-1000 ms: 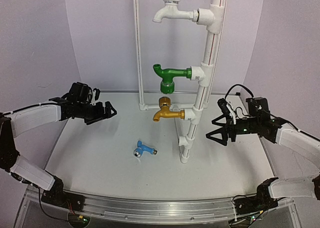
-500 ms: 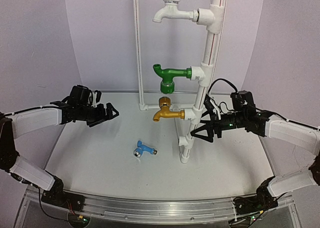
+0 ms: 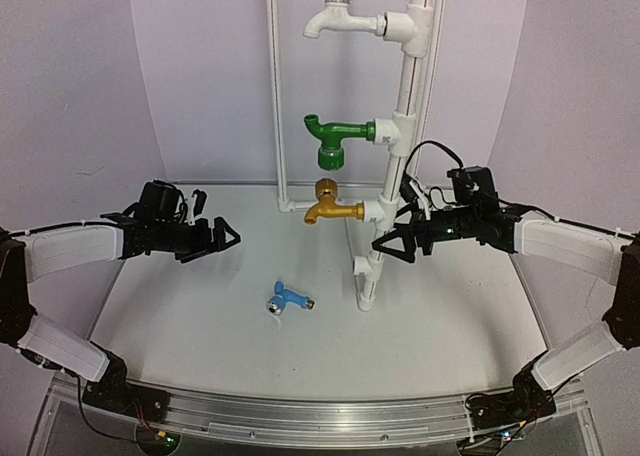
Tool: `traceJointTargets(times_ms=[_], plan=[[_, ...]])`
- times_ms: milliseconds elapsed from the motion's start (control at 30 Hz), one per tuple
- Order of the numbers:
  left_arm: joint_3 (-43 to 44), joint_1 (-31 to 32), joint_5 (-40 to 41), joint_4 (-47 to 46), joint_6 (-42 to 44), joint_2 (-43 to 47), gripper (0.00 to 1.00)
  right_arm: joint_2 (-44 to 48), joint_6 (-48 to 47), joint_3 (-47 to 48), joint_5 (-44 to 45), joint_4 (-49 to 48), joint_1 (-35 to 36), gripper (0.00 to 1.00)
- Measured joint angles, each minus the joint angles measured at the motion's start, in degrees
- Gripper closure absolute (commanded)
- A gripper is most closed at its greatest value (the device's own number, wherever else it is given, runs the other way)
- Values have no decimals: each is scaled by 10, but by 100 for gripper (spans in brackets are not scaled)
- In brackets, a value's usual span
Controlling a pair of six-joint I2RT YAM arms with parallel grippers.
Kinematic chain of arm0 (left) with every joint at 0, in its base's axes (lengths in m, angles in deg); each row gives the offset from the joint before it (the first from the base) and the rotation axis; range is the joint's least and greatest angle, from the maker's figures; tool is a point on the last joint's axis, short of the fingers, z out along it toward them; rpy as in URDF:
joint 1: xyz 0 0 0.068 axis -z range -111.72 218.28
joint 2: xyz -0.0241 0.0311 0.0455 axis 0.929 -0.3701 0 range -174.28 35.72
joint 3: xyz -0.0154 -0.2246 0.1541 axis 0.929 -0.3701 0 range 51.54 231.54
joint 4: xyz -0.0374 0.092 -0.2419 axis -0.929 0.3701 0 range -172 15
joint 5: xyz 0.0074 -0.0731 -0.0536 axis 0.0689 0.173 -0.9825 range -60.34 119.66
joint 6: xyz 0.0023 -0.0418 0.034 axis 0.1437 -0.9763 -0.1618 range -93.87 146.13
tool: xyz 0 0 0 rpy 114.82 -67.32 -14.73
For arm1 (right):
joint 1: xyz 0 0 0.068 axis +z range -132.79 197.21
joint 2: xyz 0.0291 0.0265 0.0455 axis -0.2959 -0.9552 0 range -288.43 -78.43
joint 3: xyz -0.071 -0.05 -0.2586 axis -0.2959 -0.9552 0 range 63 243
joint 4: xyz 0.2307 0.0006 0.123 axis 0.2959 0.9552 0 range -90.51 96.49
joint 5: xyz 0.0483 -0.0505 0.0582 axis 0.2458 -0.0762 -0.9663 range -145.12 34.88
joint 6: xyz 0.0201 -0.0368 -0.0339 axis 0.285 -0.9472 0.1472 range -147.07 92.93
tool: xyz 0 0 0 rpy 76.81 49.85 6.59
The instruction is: Install the water faucets
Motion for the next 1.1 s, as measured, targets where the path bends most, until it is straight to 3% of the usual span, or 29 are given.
traceJointTargets(times_ms=[233,500,867,1100], plan=[[-6,2,-30,-16,23,-14,9,-19,-8,36,4,-1,-65,4],[1,45,-35,-12,56,-90,19,-8,-8,49,12,-2,-73,2],[57,160,14,31,81,-166,28,163,-35,25,84,113,-74,2],[98,199,59,52,77,-241,40,202,-73,8,77,208,-74,4]])
